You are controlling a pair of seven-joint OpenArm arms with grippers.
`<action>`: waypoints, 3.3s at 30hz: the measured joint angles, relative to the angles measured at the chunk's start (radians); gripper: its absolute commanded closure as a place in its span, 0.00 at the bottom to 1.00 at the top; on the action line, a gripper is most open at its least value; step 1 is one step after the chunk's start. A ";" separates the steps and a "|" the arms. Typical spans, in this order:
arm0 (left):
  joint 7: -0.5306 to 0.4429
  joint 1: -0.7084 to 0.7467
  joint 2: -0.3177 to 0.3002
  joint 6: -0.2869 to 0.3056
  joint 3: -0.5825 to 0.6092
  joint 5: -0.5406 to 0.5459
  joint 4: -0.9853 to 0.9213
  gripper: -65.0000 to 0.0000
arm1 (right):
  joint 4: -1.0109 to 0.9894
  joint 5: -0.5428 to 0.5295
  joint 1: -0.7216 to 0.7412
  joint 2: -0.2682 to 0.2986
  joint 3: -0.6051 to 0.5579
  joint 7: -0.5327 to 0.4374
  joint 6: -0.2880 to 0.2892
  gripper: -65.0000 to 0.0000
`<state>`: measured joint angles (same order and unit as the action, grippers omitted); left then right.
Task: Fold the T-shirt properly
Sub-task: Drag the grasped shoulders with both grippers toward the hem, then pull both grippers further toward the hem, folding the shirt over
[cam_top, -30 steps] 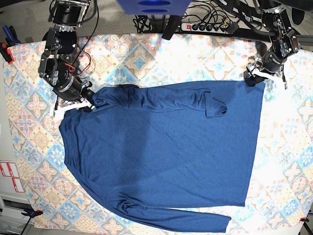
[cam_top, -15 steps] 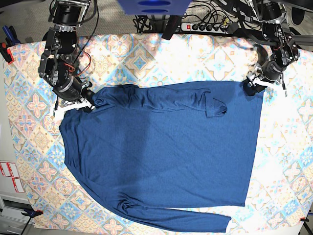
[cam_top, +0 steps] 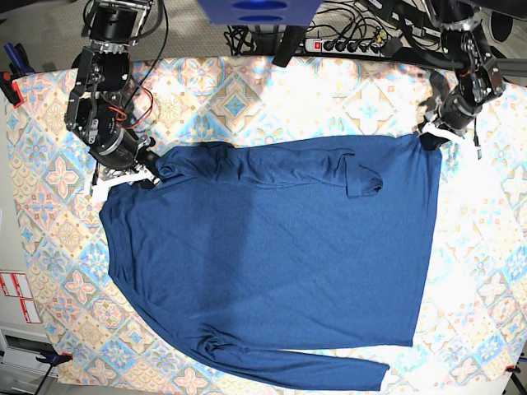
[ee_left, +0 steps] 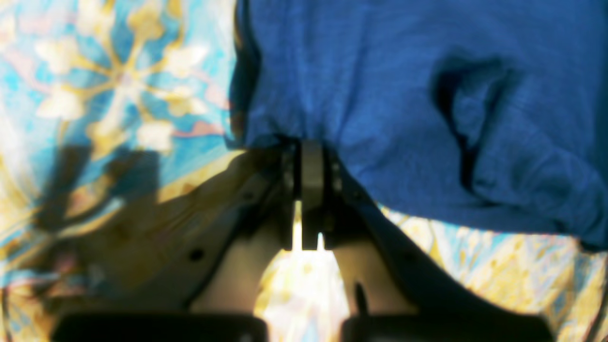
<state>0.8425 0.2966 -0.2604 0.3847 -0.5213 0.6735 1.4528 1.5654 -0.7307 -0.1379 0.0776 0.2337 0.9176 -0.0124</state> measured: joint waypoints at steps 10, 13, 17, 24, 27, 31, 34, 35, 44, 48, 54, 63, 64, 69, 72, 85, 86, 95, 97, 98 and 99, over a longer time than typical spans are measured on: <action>0.007 -0.032 0.002 -0.011 -0.007 -0.010 0.121 1.00 | 0.001 0.000 0.003 0.000 0.000 0.000 0.000 1.00; 0.001 -0.104 0.000 -0.005 -0.006 -0.006 0.121 1.00 | 0.000 0.000 0.019 0.000 0.000 0.000 0.000 1.00; -0.001 -0.205 0.000 -0.031 -0.007 -0.010 0.068 1.00 | -0.008 0.000 0.095 -0.001 0.000 -0.002 0.001 1.00; -0.009 -0.354 -0.005 -0.046 -0.008 -0.013 -0.112 1.00 | -0.092 0.008 0.153 -0.001 0.005 0.000 0.000 1.00; -0.067 -0.401 -0.003 -0.045 -0.009 -0.013 -0.183 1.00 | -0.135 0.007 0.185 0.000 0.010 -0.005 0.000 1.00; -0.077 -0.460 -0.006 -0.047 -0.009 -0.016 -0.273 1.00 | -0.192 0.003 0.237 0.000 0.010 -0.005 0.000 1.00; -0.090 -0.492 -0.023 -0.044 -0.006 -0.014 -0.325 1.00 | -0.245 0.007 0.272 0.001 0.010 -0.018 0.000 1.00; -0.123 -0.493 -0.026 -0.045 -0.005 -0.014 -0.327 1.00 | -0.263 0.005 0.280 0.000 0.010 -0.037 0.001 1.00; -0.143 -0.534 -0.036 -0.047 -0.005 -0.013 -0.381 1.00 | -0.349 0.007 0.370 0.001 0.010 -0.066 0.000 0.99; -0.144 -0.526 -0.039 -0.048 -0.007 -0.014 -0.387 1.00 | -0.355 0.008 0.406 0.000 0.008 -0.069 0.000 0.99; -0.146 -0.529 -0.039 -0.048 -0.007 -0.013 -0.387 1.00 | -0.444 0.010 0.455 0.001 0.003 -0.113 0.000 0.99; -0.185 -0.528 -0.039 -0.097 -0.006 -0.013 -0.387 1.00 | -0.498 0.005 0.526 0.001 0.002 -0.141 0.003 0.92; -0.185 -0.529 -0.039 -0.097 -0.006 -0.013 -0.387 1.00 | -0.512 0.005 0.529 0.001 0.002 -0.142 0.003 0.90; -0.185 -0.529 -0.039 -0.098 -0.005 -0.013 -0.387 0.83 | -0.531 0.013 0.521 0.001 0.002 -0.145 0.000 0.83; -0.184 -0.530 -0.039 -0.175 -0.004 -0.009 -0.386 0.62 | -0.522 0.011 0.523 0.001 0.002 -0.140 0.000 0.76; -0.039 -0.341 0.008 -0.198 -0.012 -0.010 -0.092 0.53 | -0.228 0.013 0.278 0.026 0.010 -0.028 0.000 0.72; -0.040 -0.335 0.019 -0.197 -0.008 -0.006 -0.092 0.53 | -0.216 0.012 0.267 0.026 0.010 -0.027 0.000 0.72; -0.105 -0.365 0.040 -0.204 -0.009 -0.014 -0.303 0.53 | -0.187 0.005 0.232 0.026 0.010 -0.029 0.000 0.73; -0.121 -0.390 0.042 -0.201 -0.008 -0.011 -0.343 0.53 | -0.187 0.005 0.229 0.026 0.010 -0.033 0.000 0.73; -0.141 -0.399 0.042 -0.200 -0.008 -0.005 -0.361 0.53 | -0.187 0.005 0.226 0.026 0.010 -0.032 0.000 0.73; -0.164 -0.408 0.042 -0.201 -0.007 -0.005 -0.378 0.53 | -0.187 0.005 0.223 0.026 0.010 -0.030 0.000 0.73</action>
<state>0.6781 -0.1112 -0.2188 0.1837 -0.5285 0.6682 1.0748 1.3788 -0.7261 0.0849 0.1032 0.2432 0.8875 -0.0124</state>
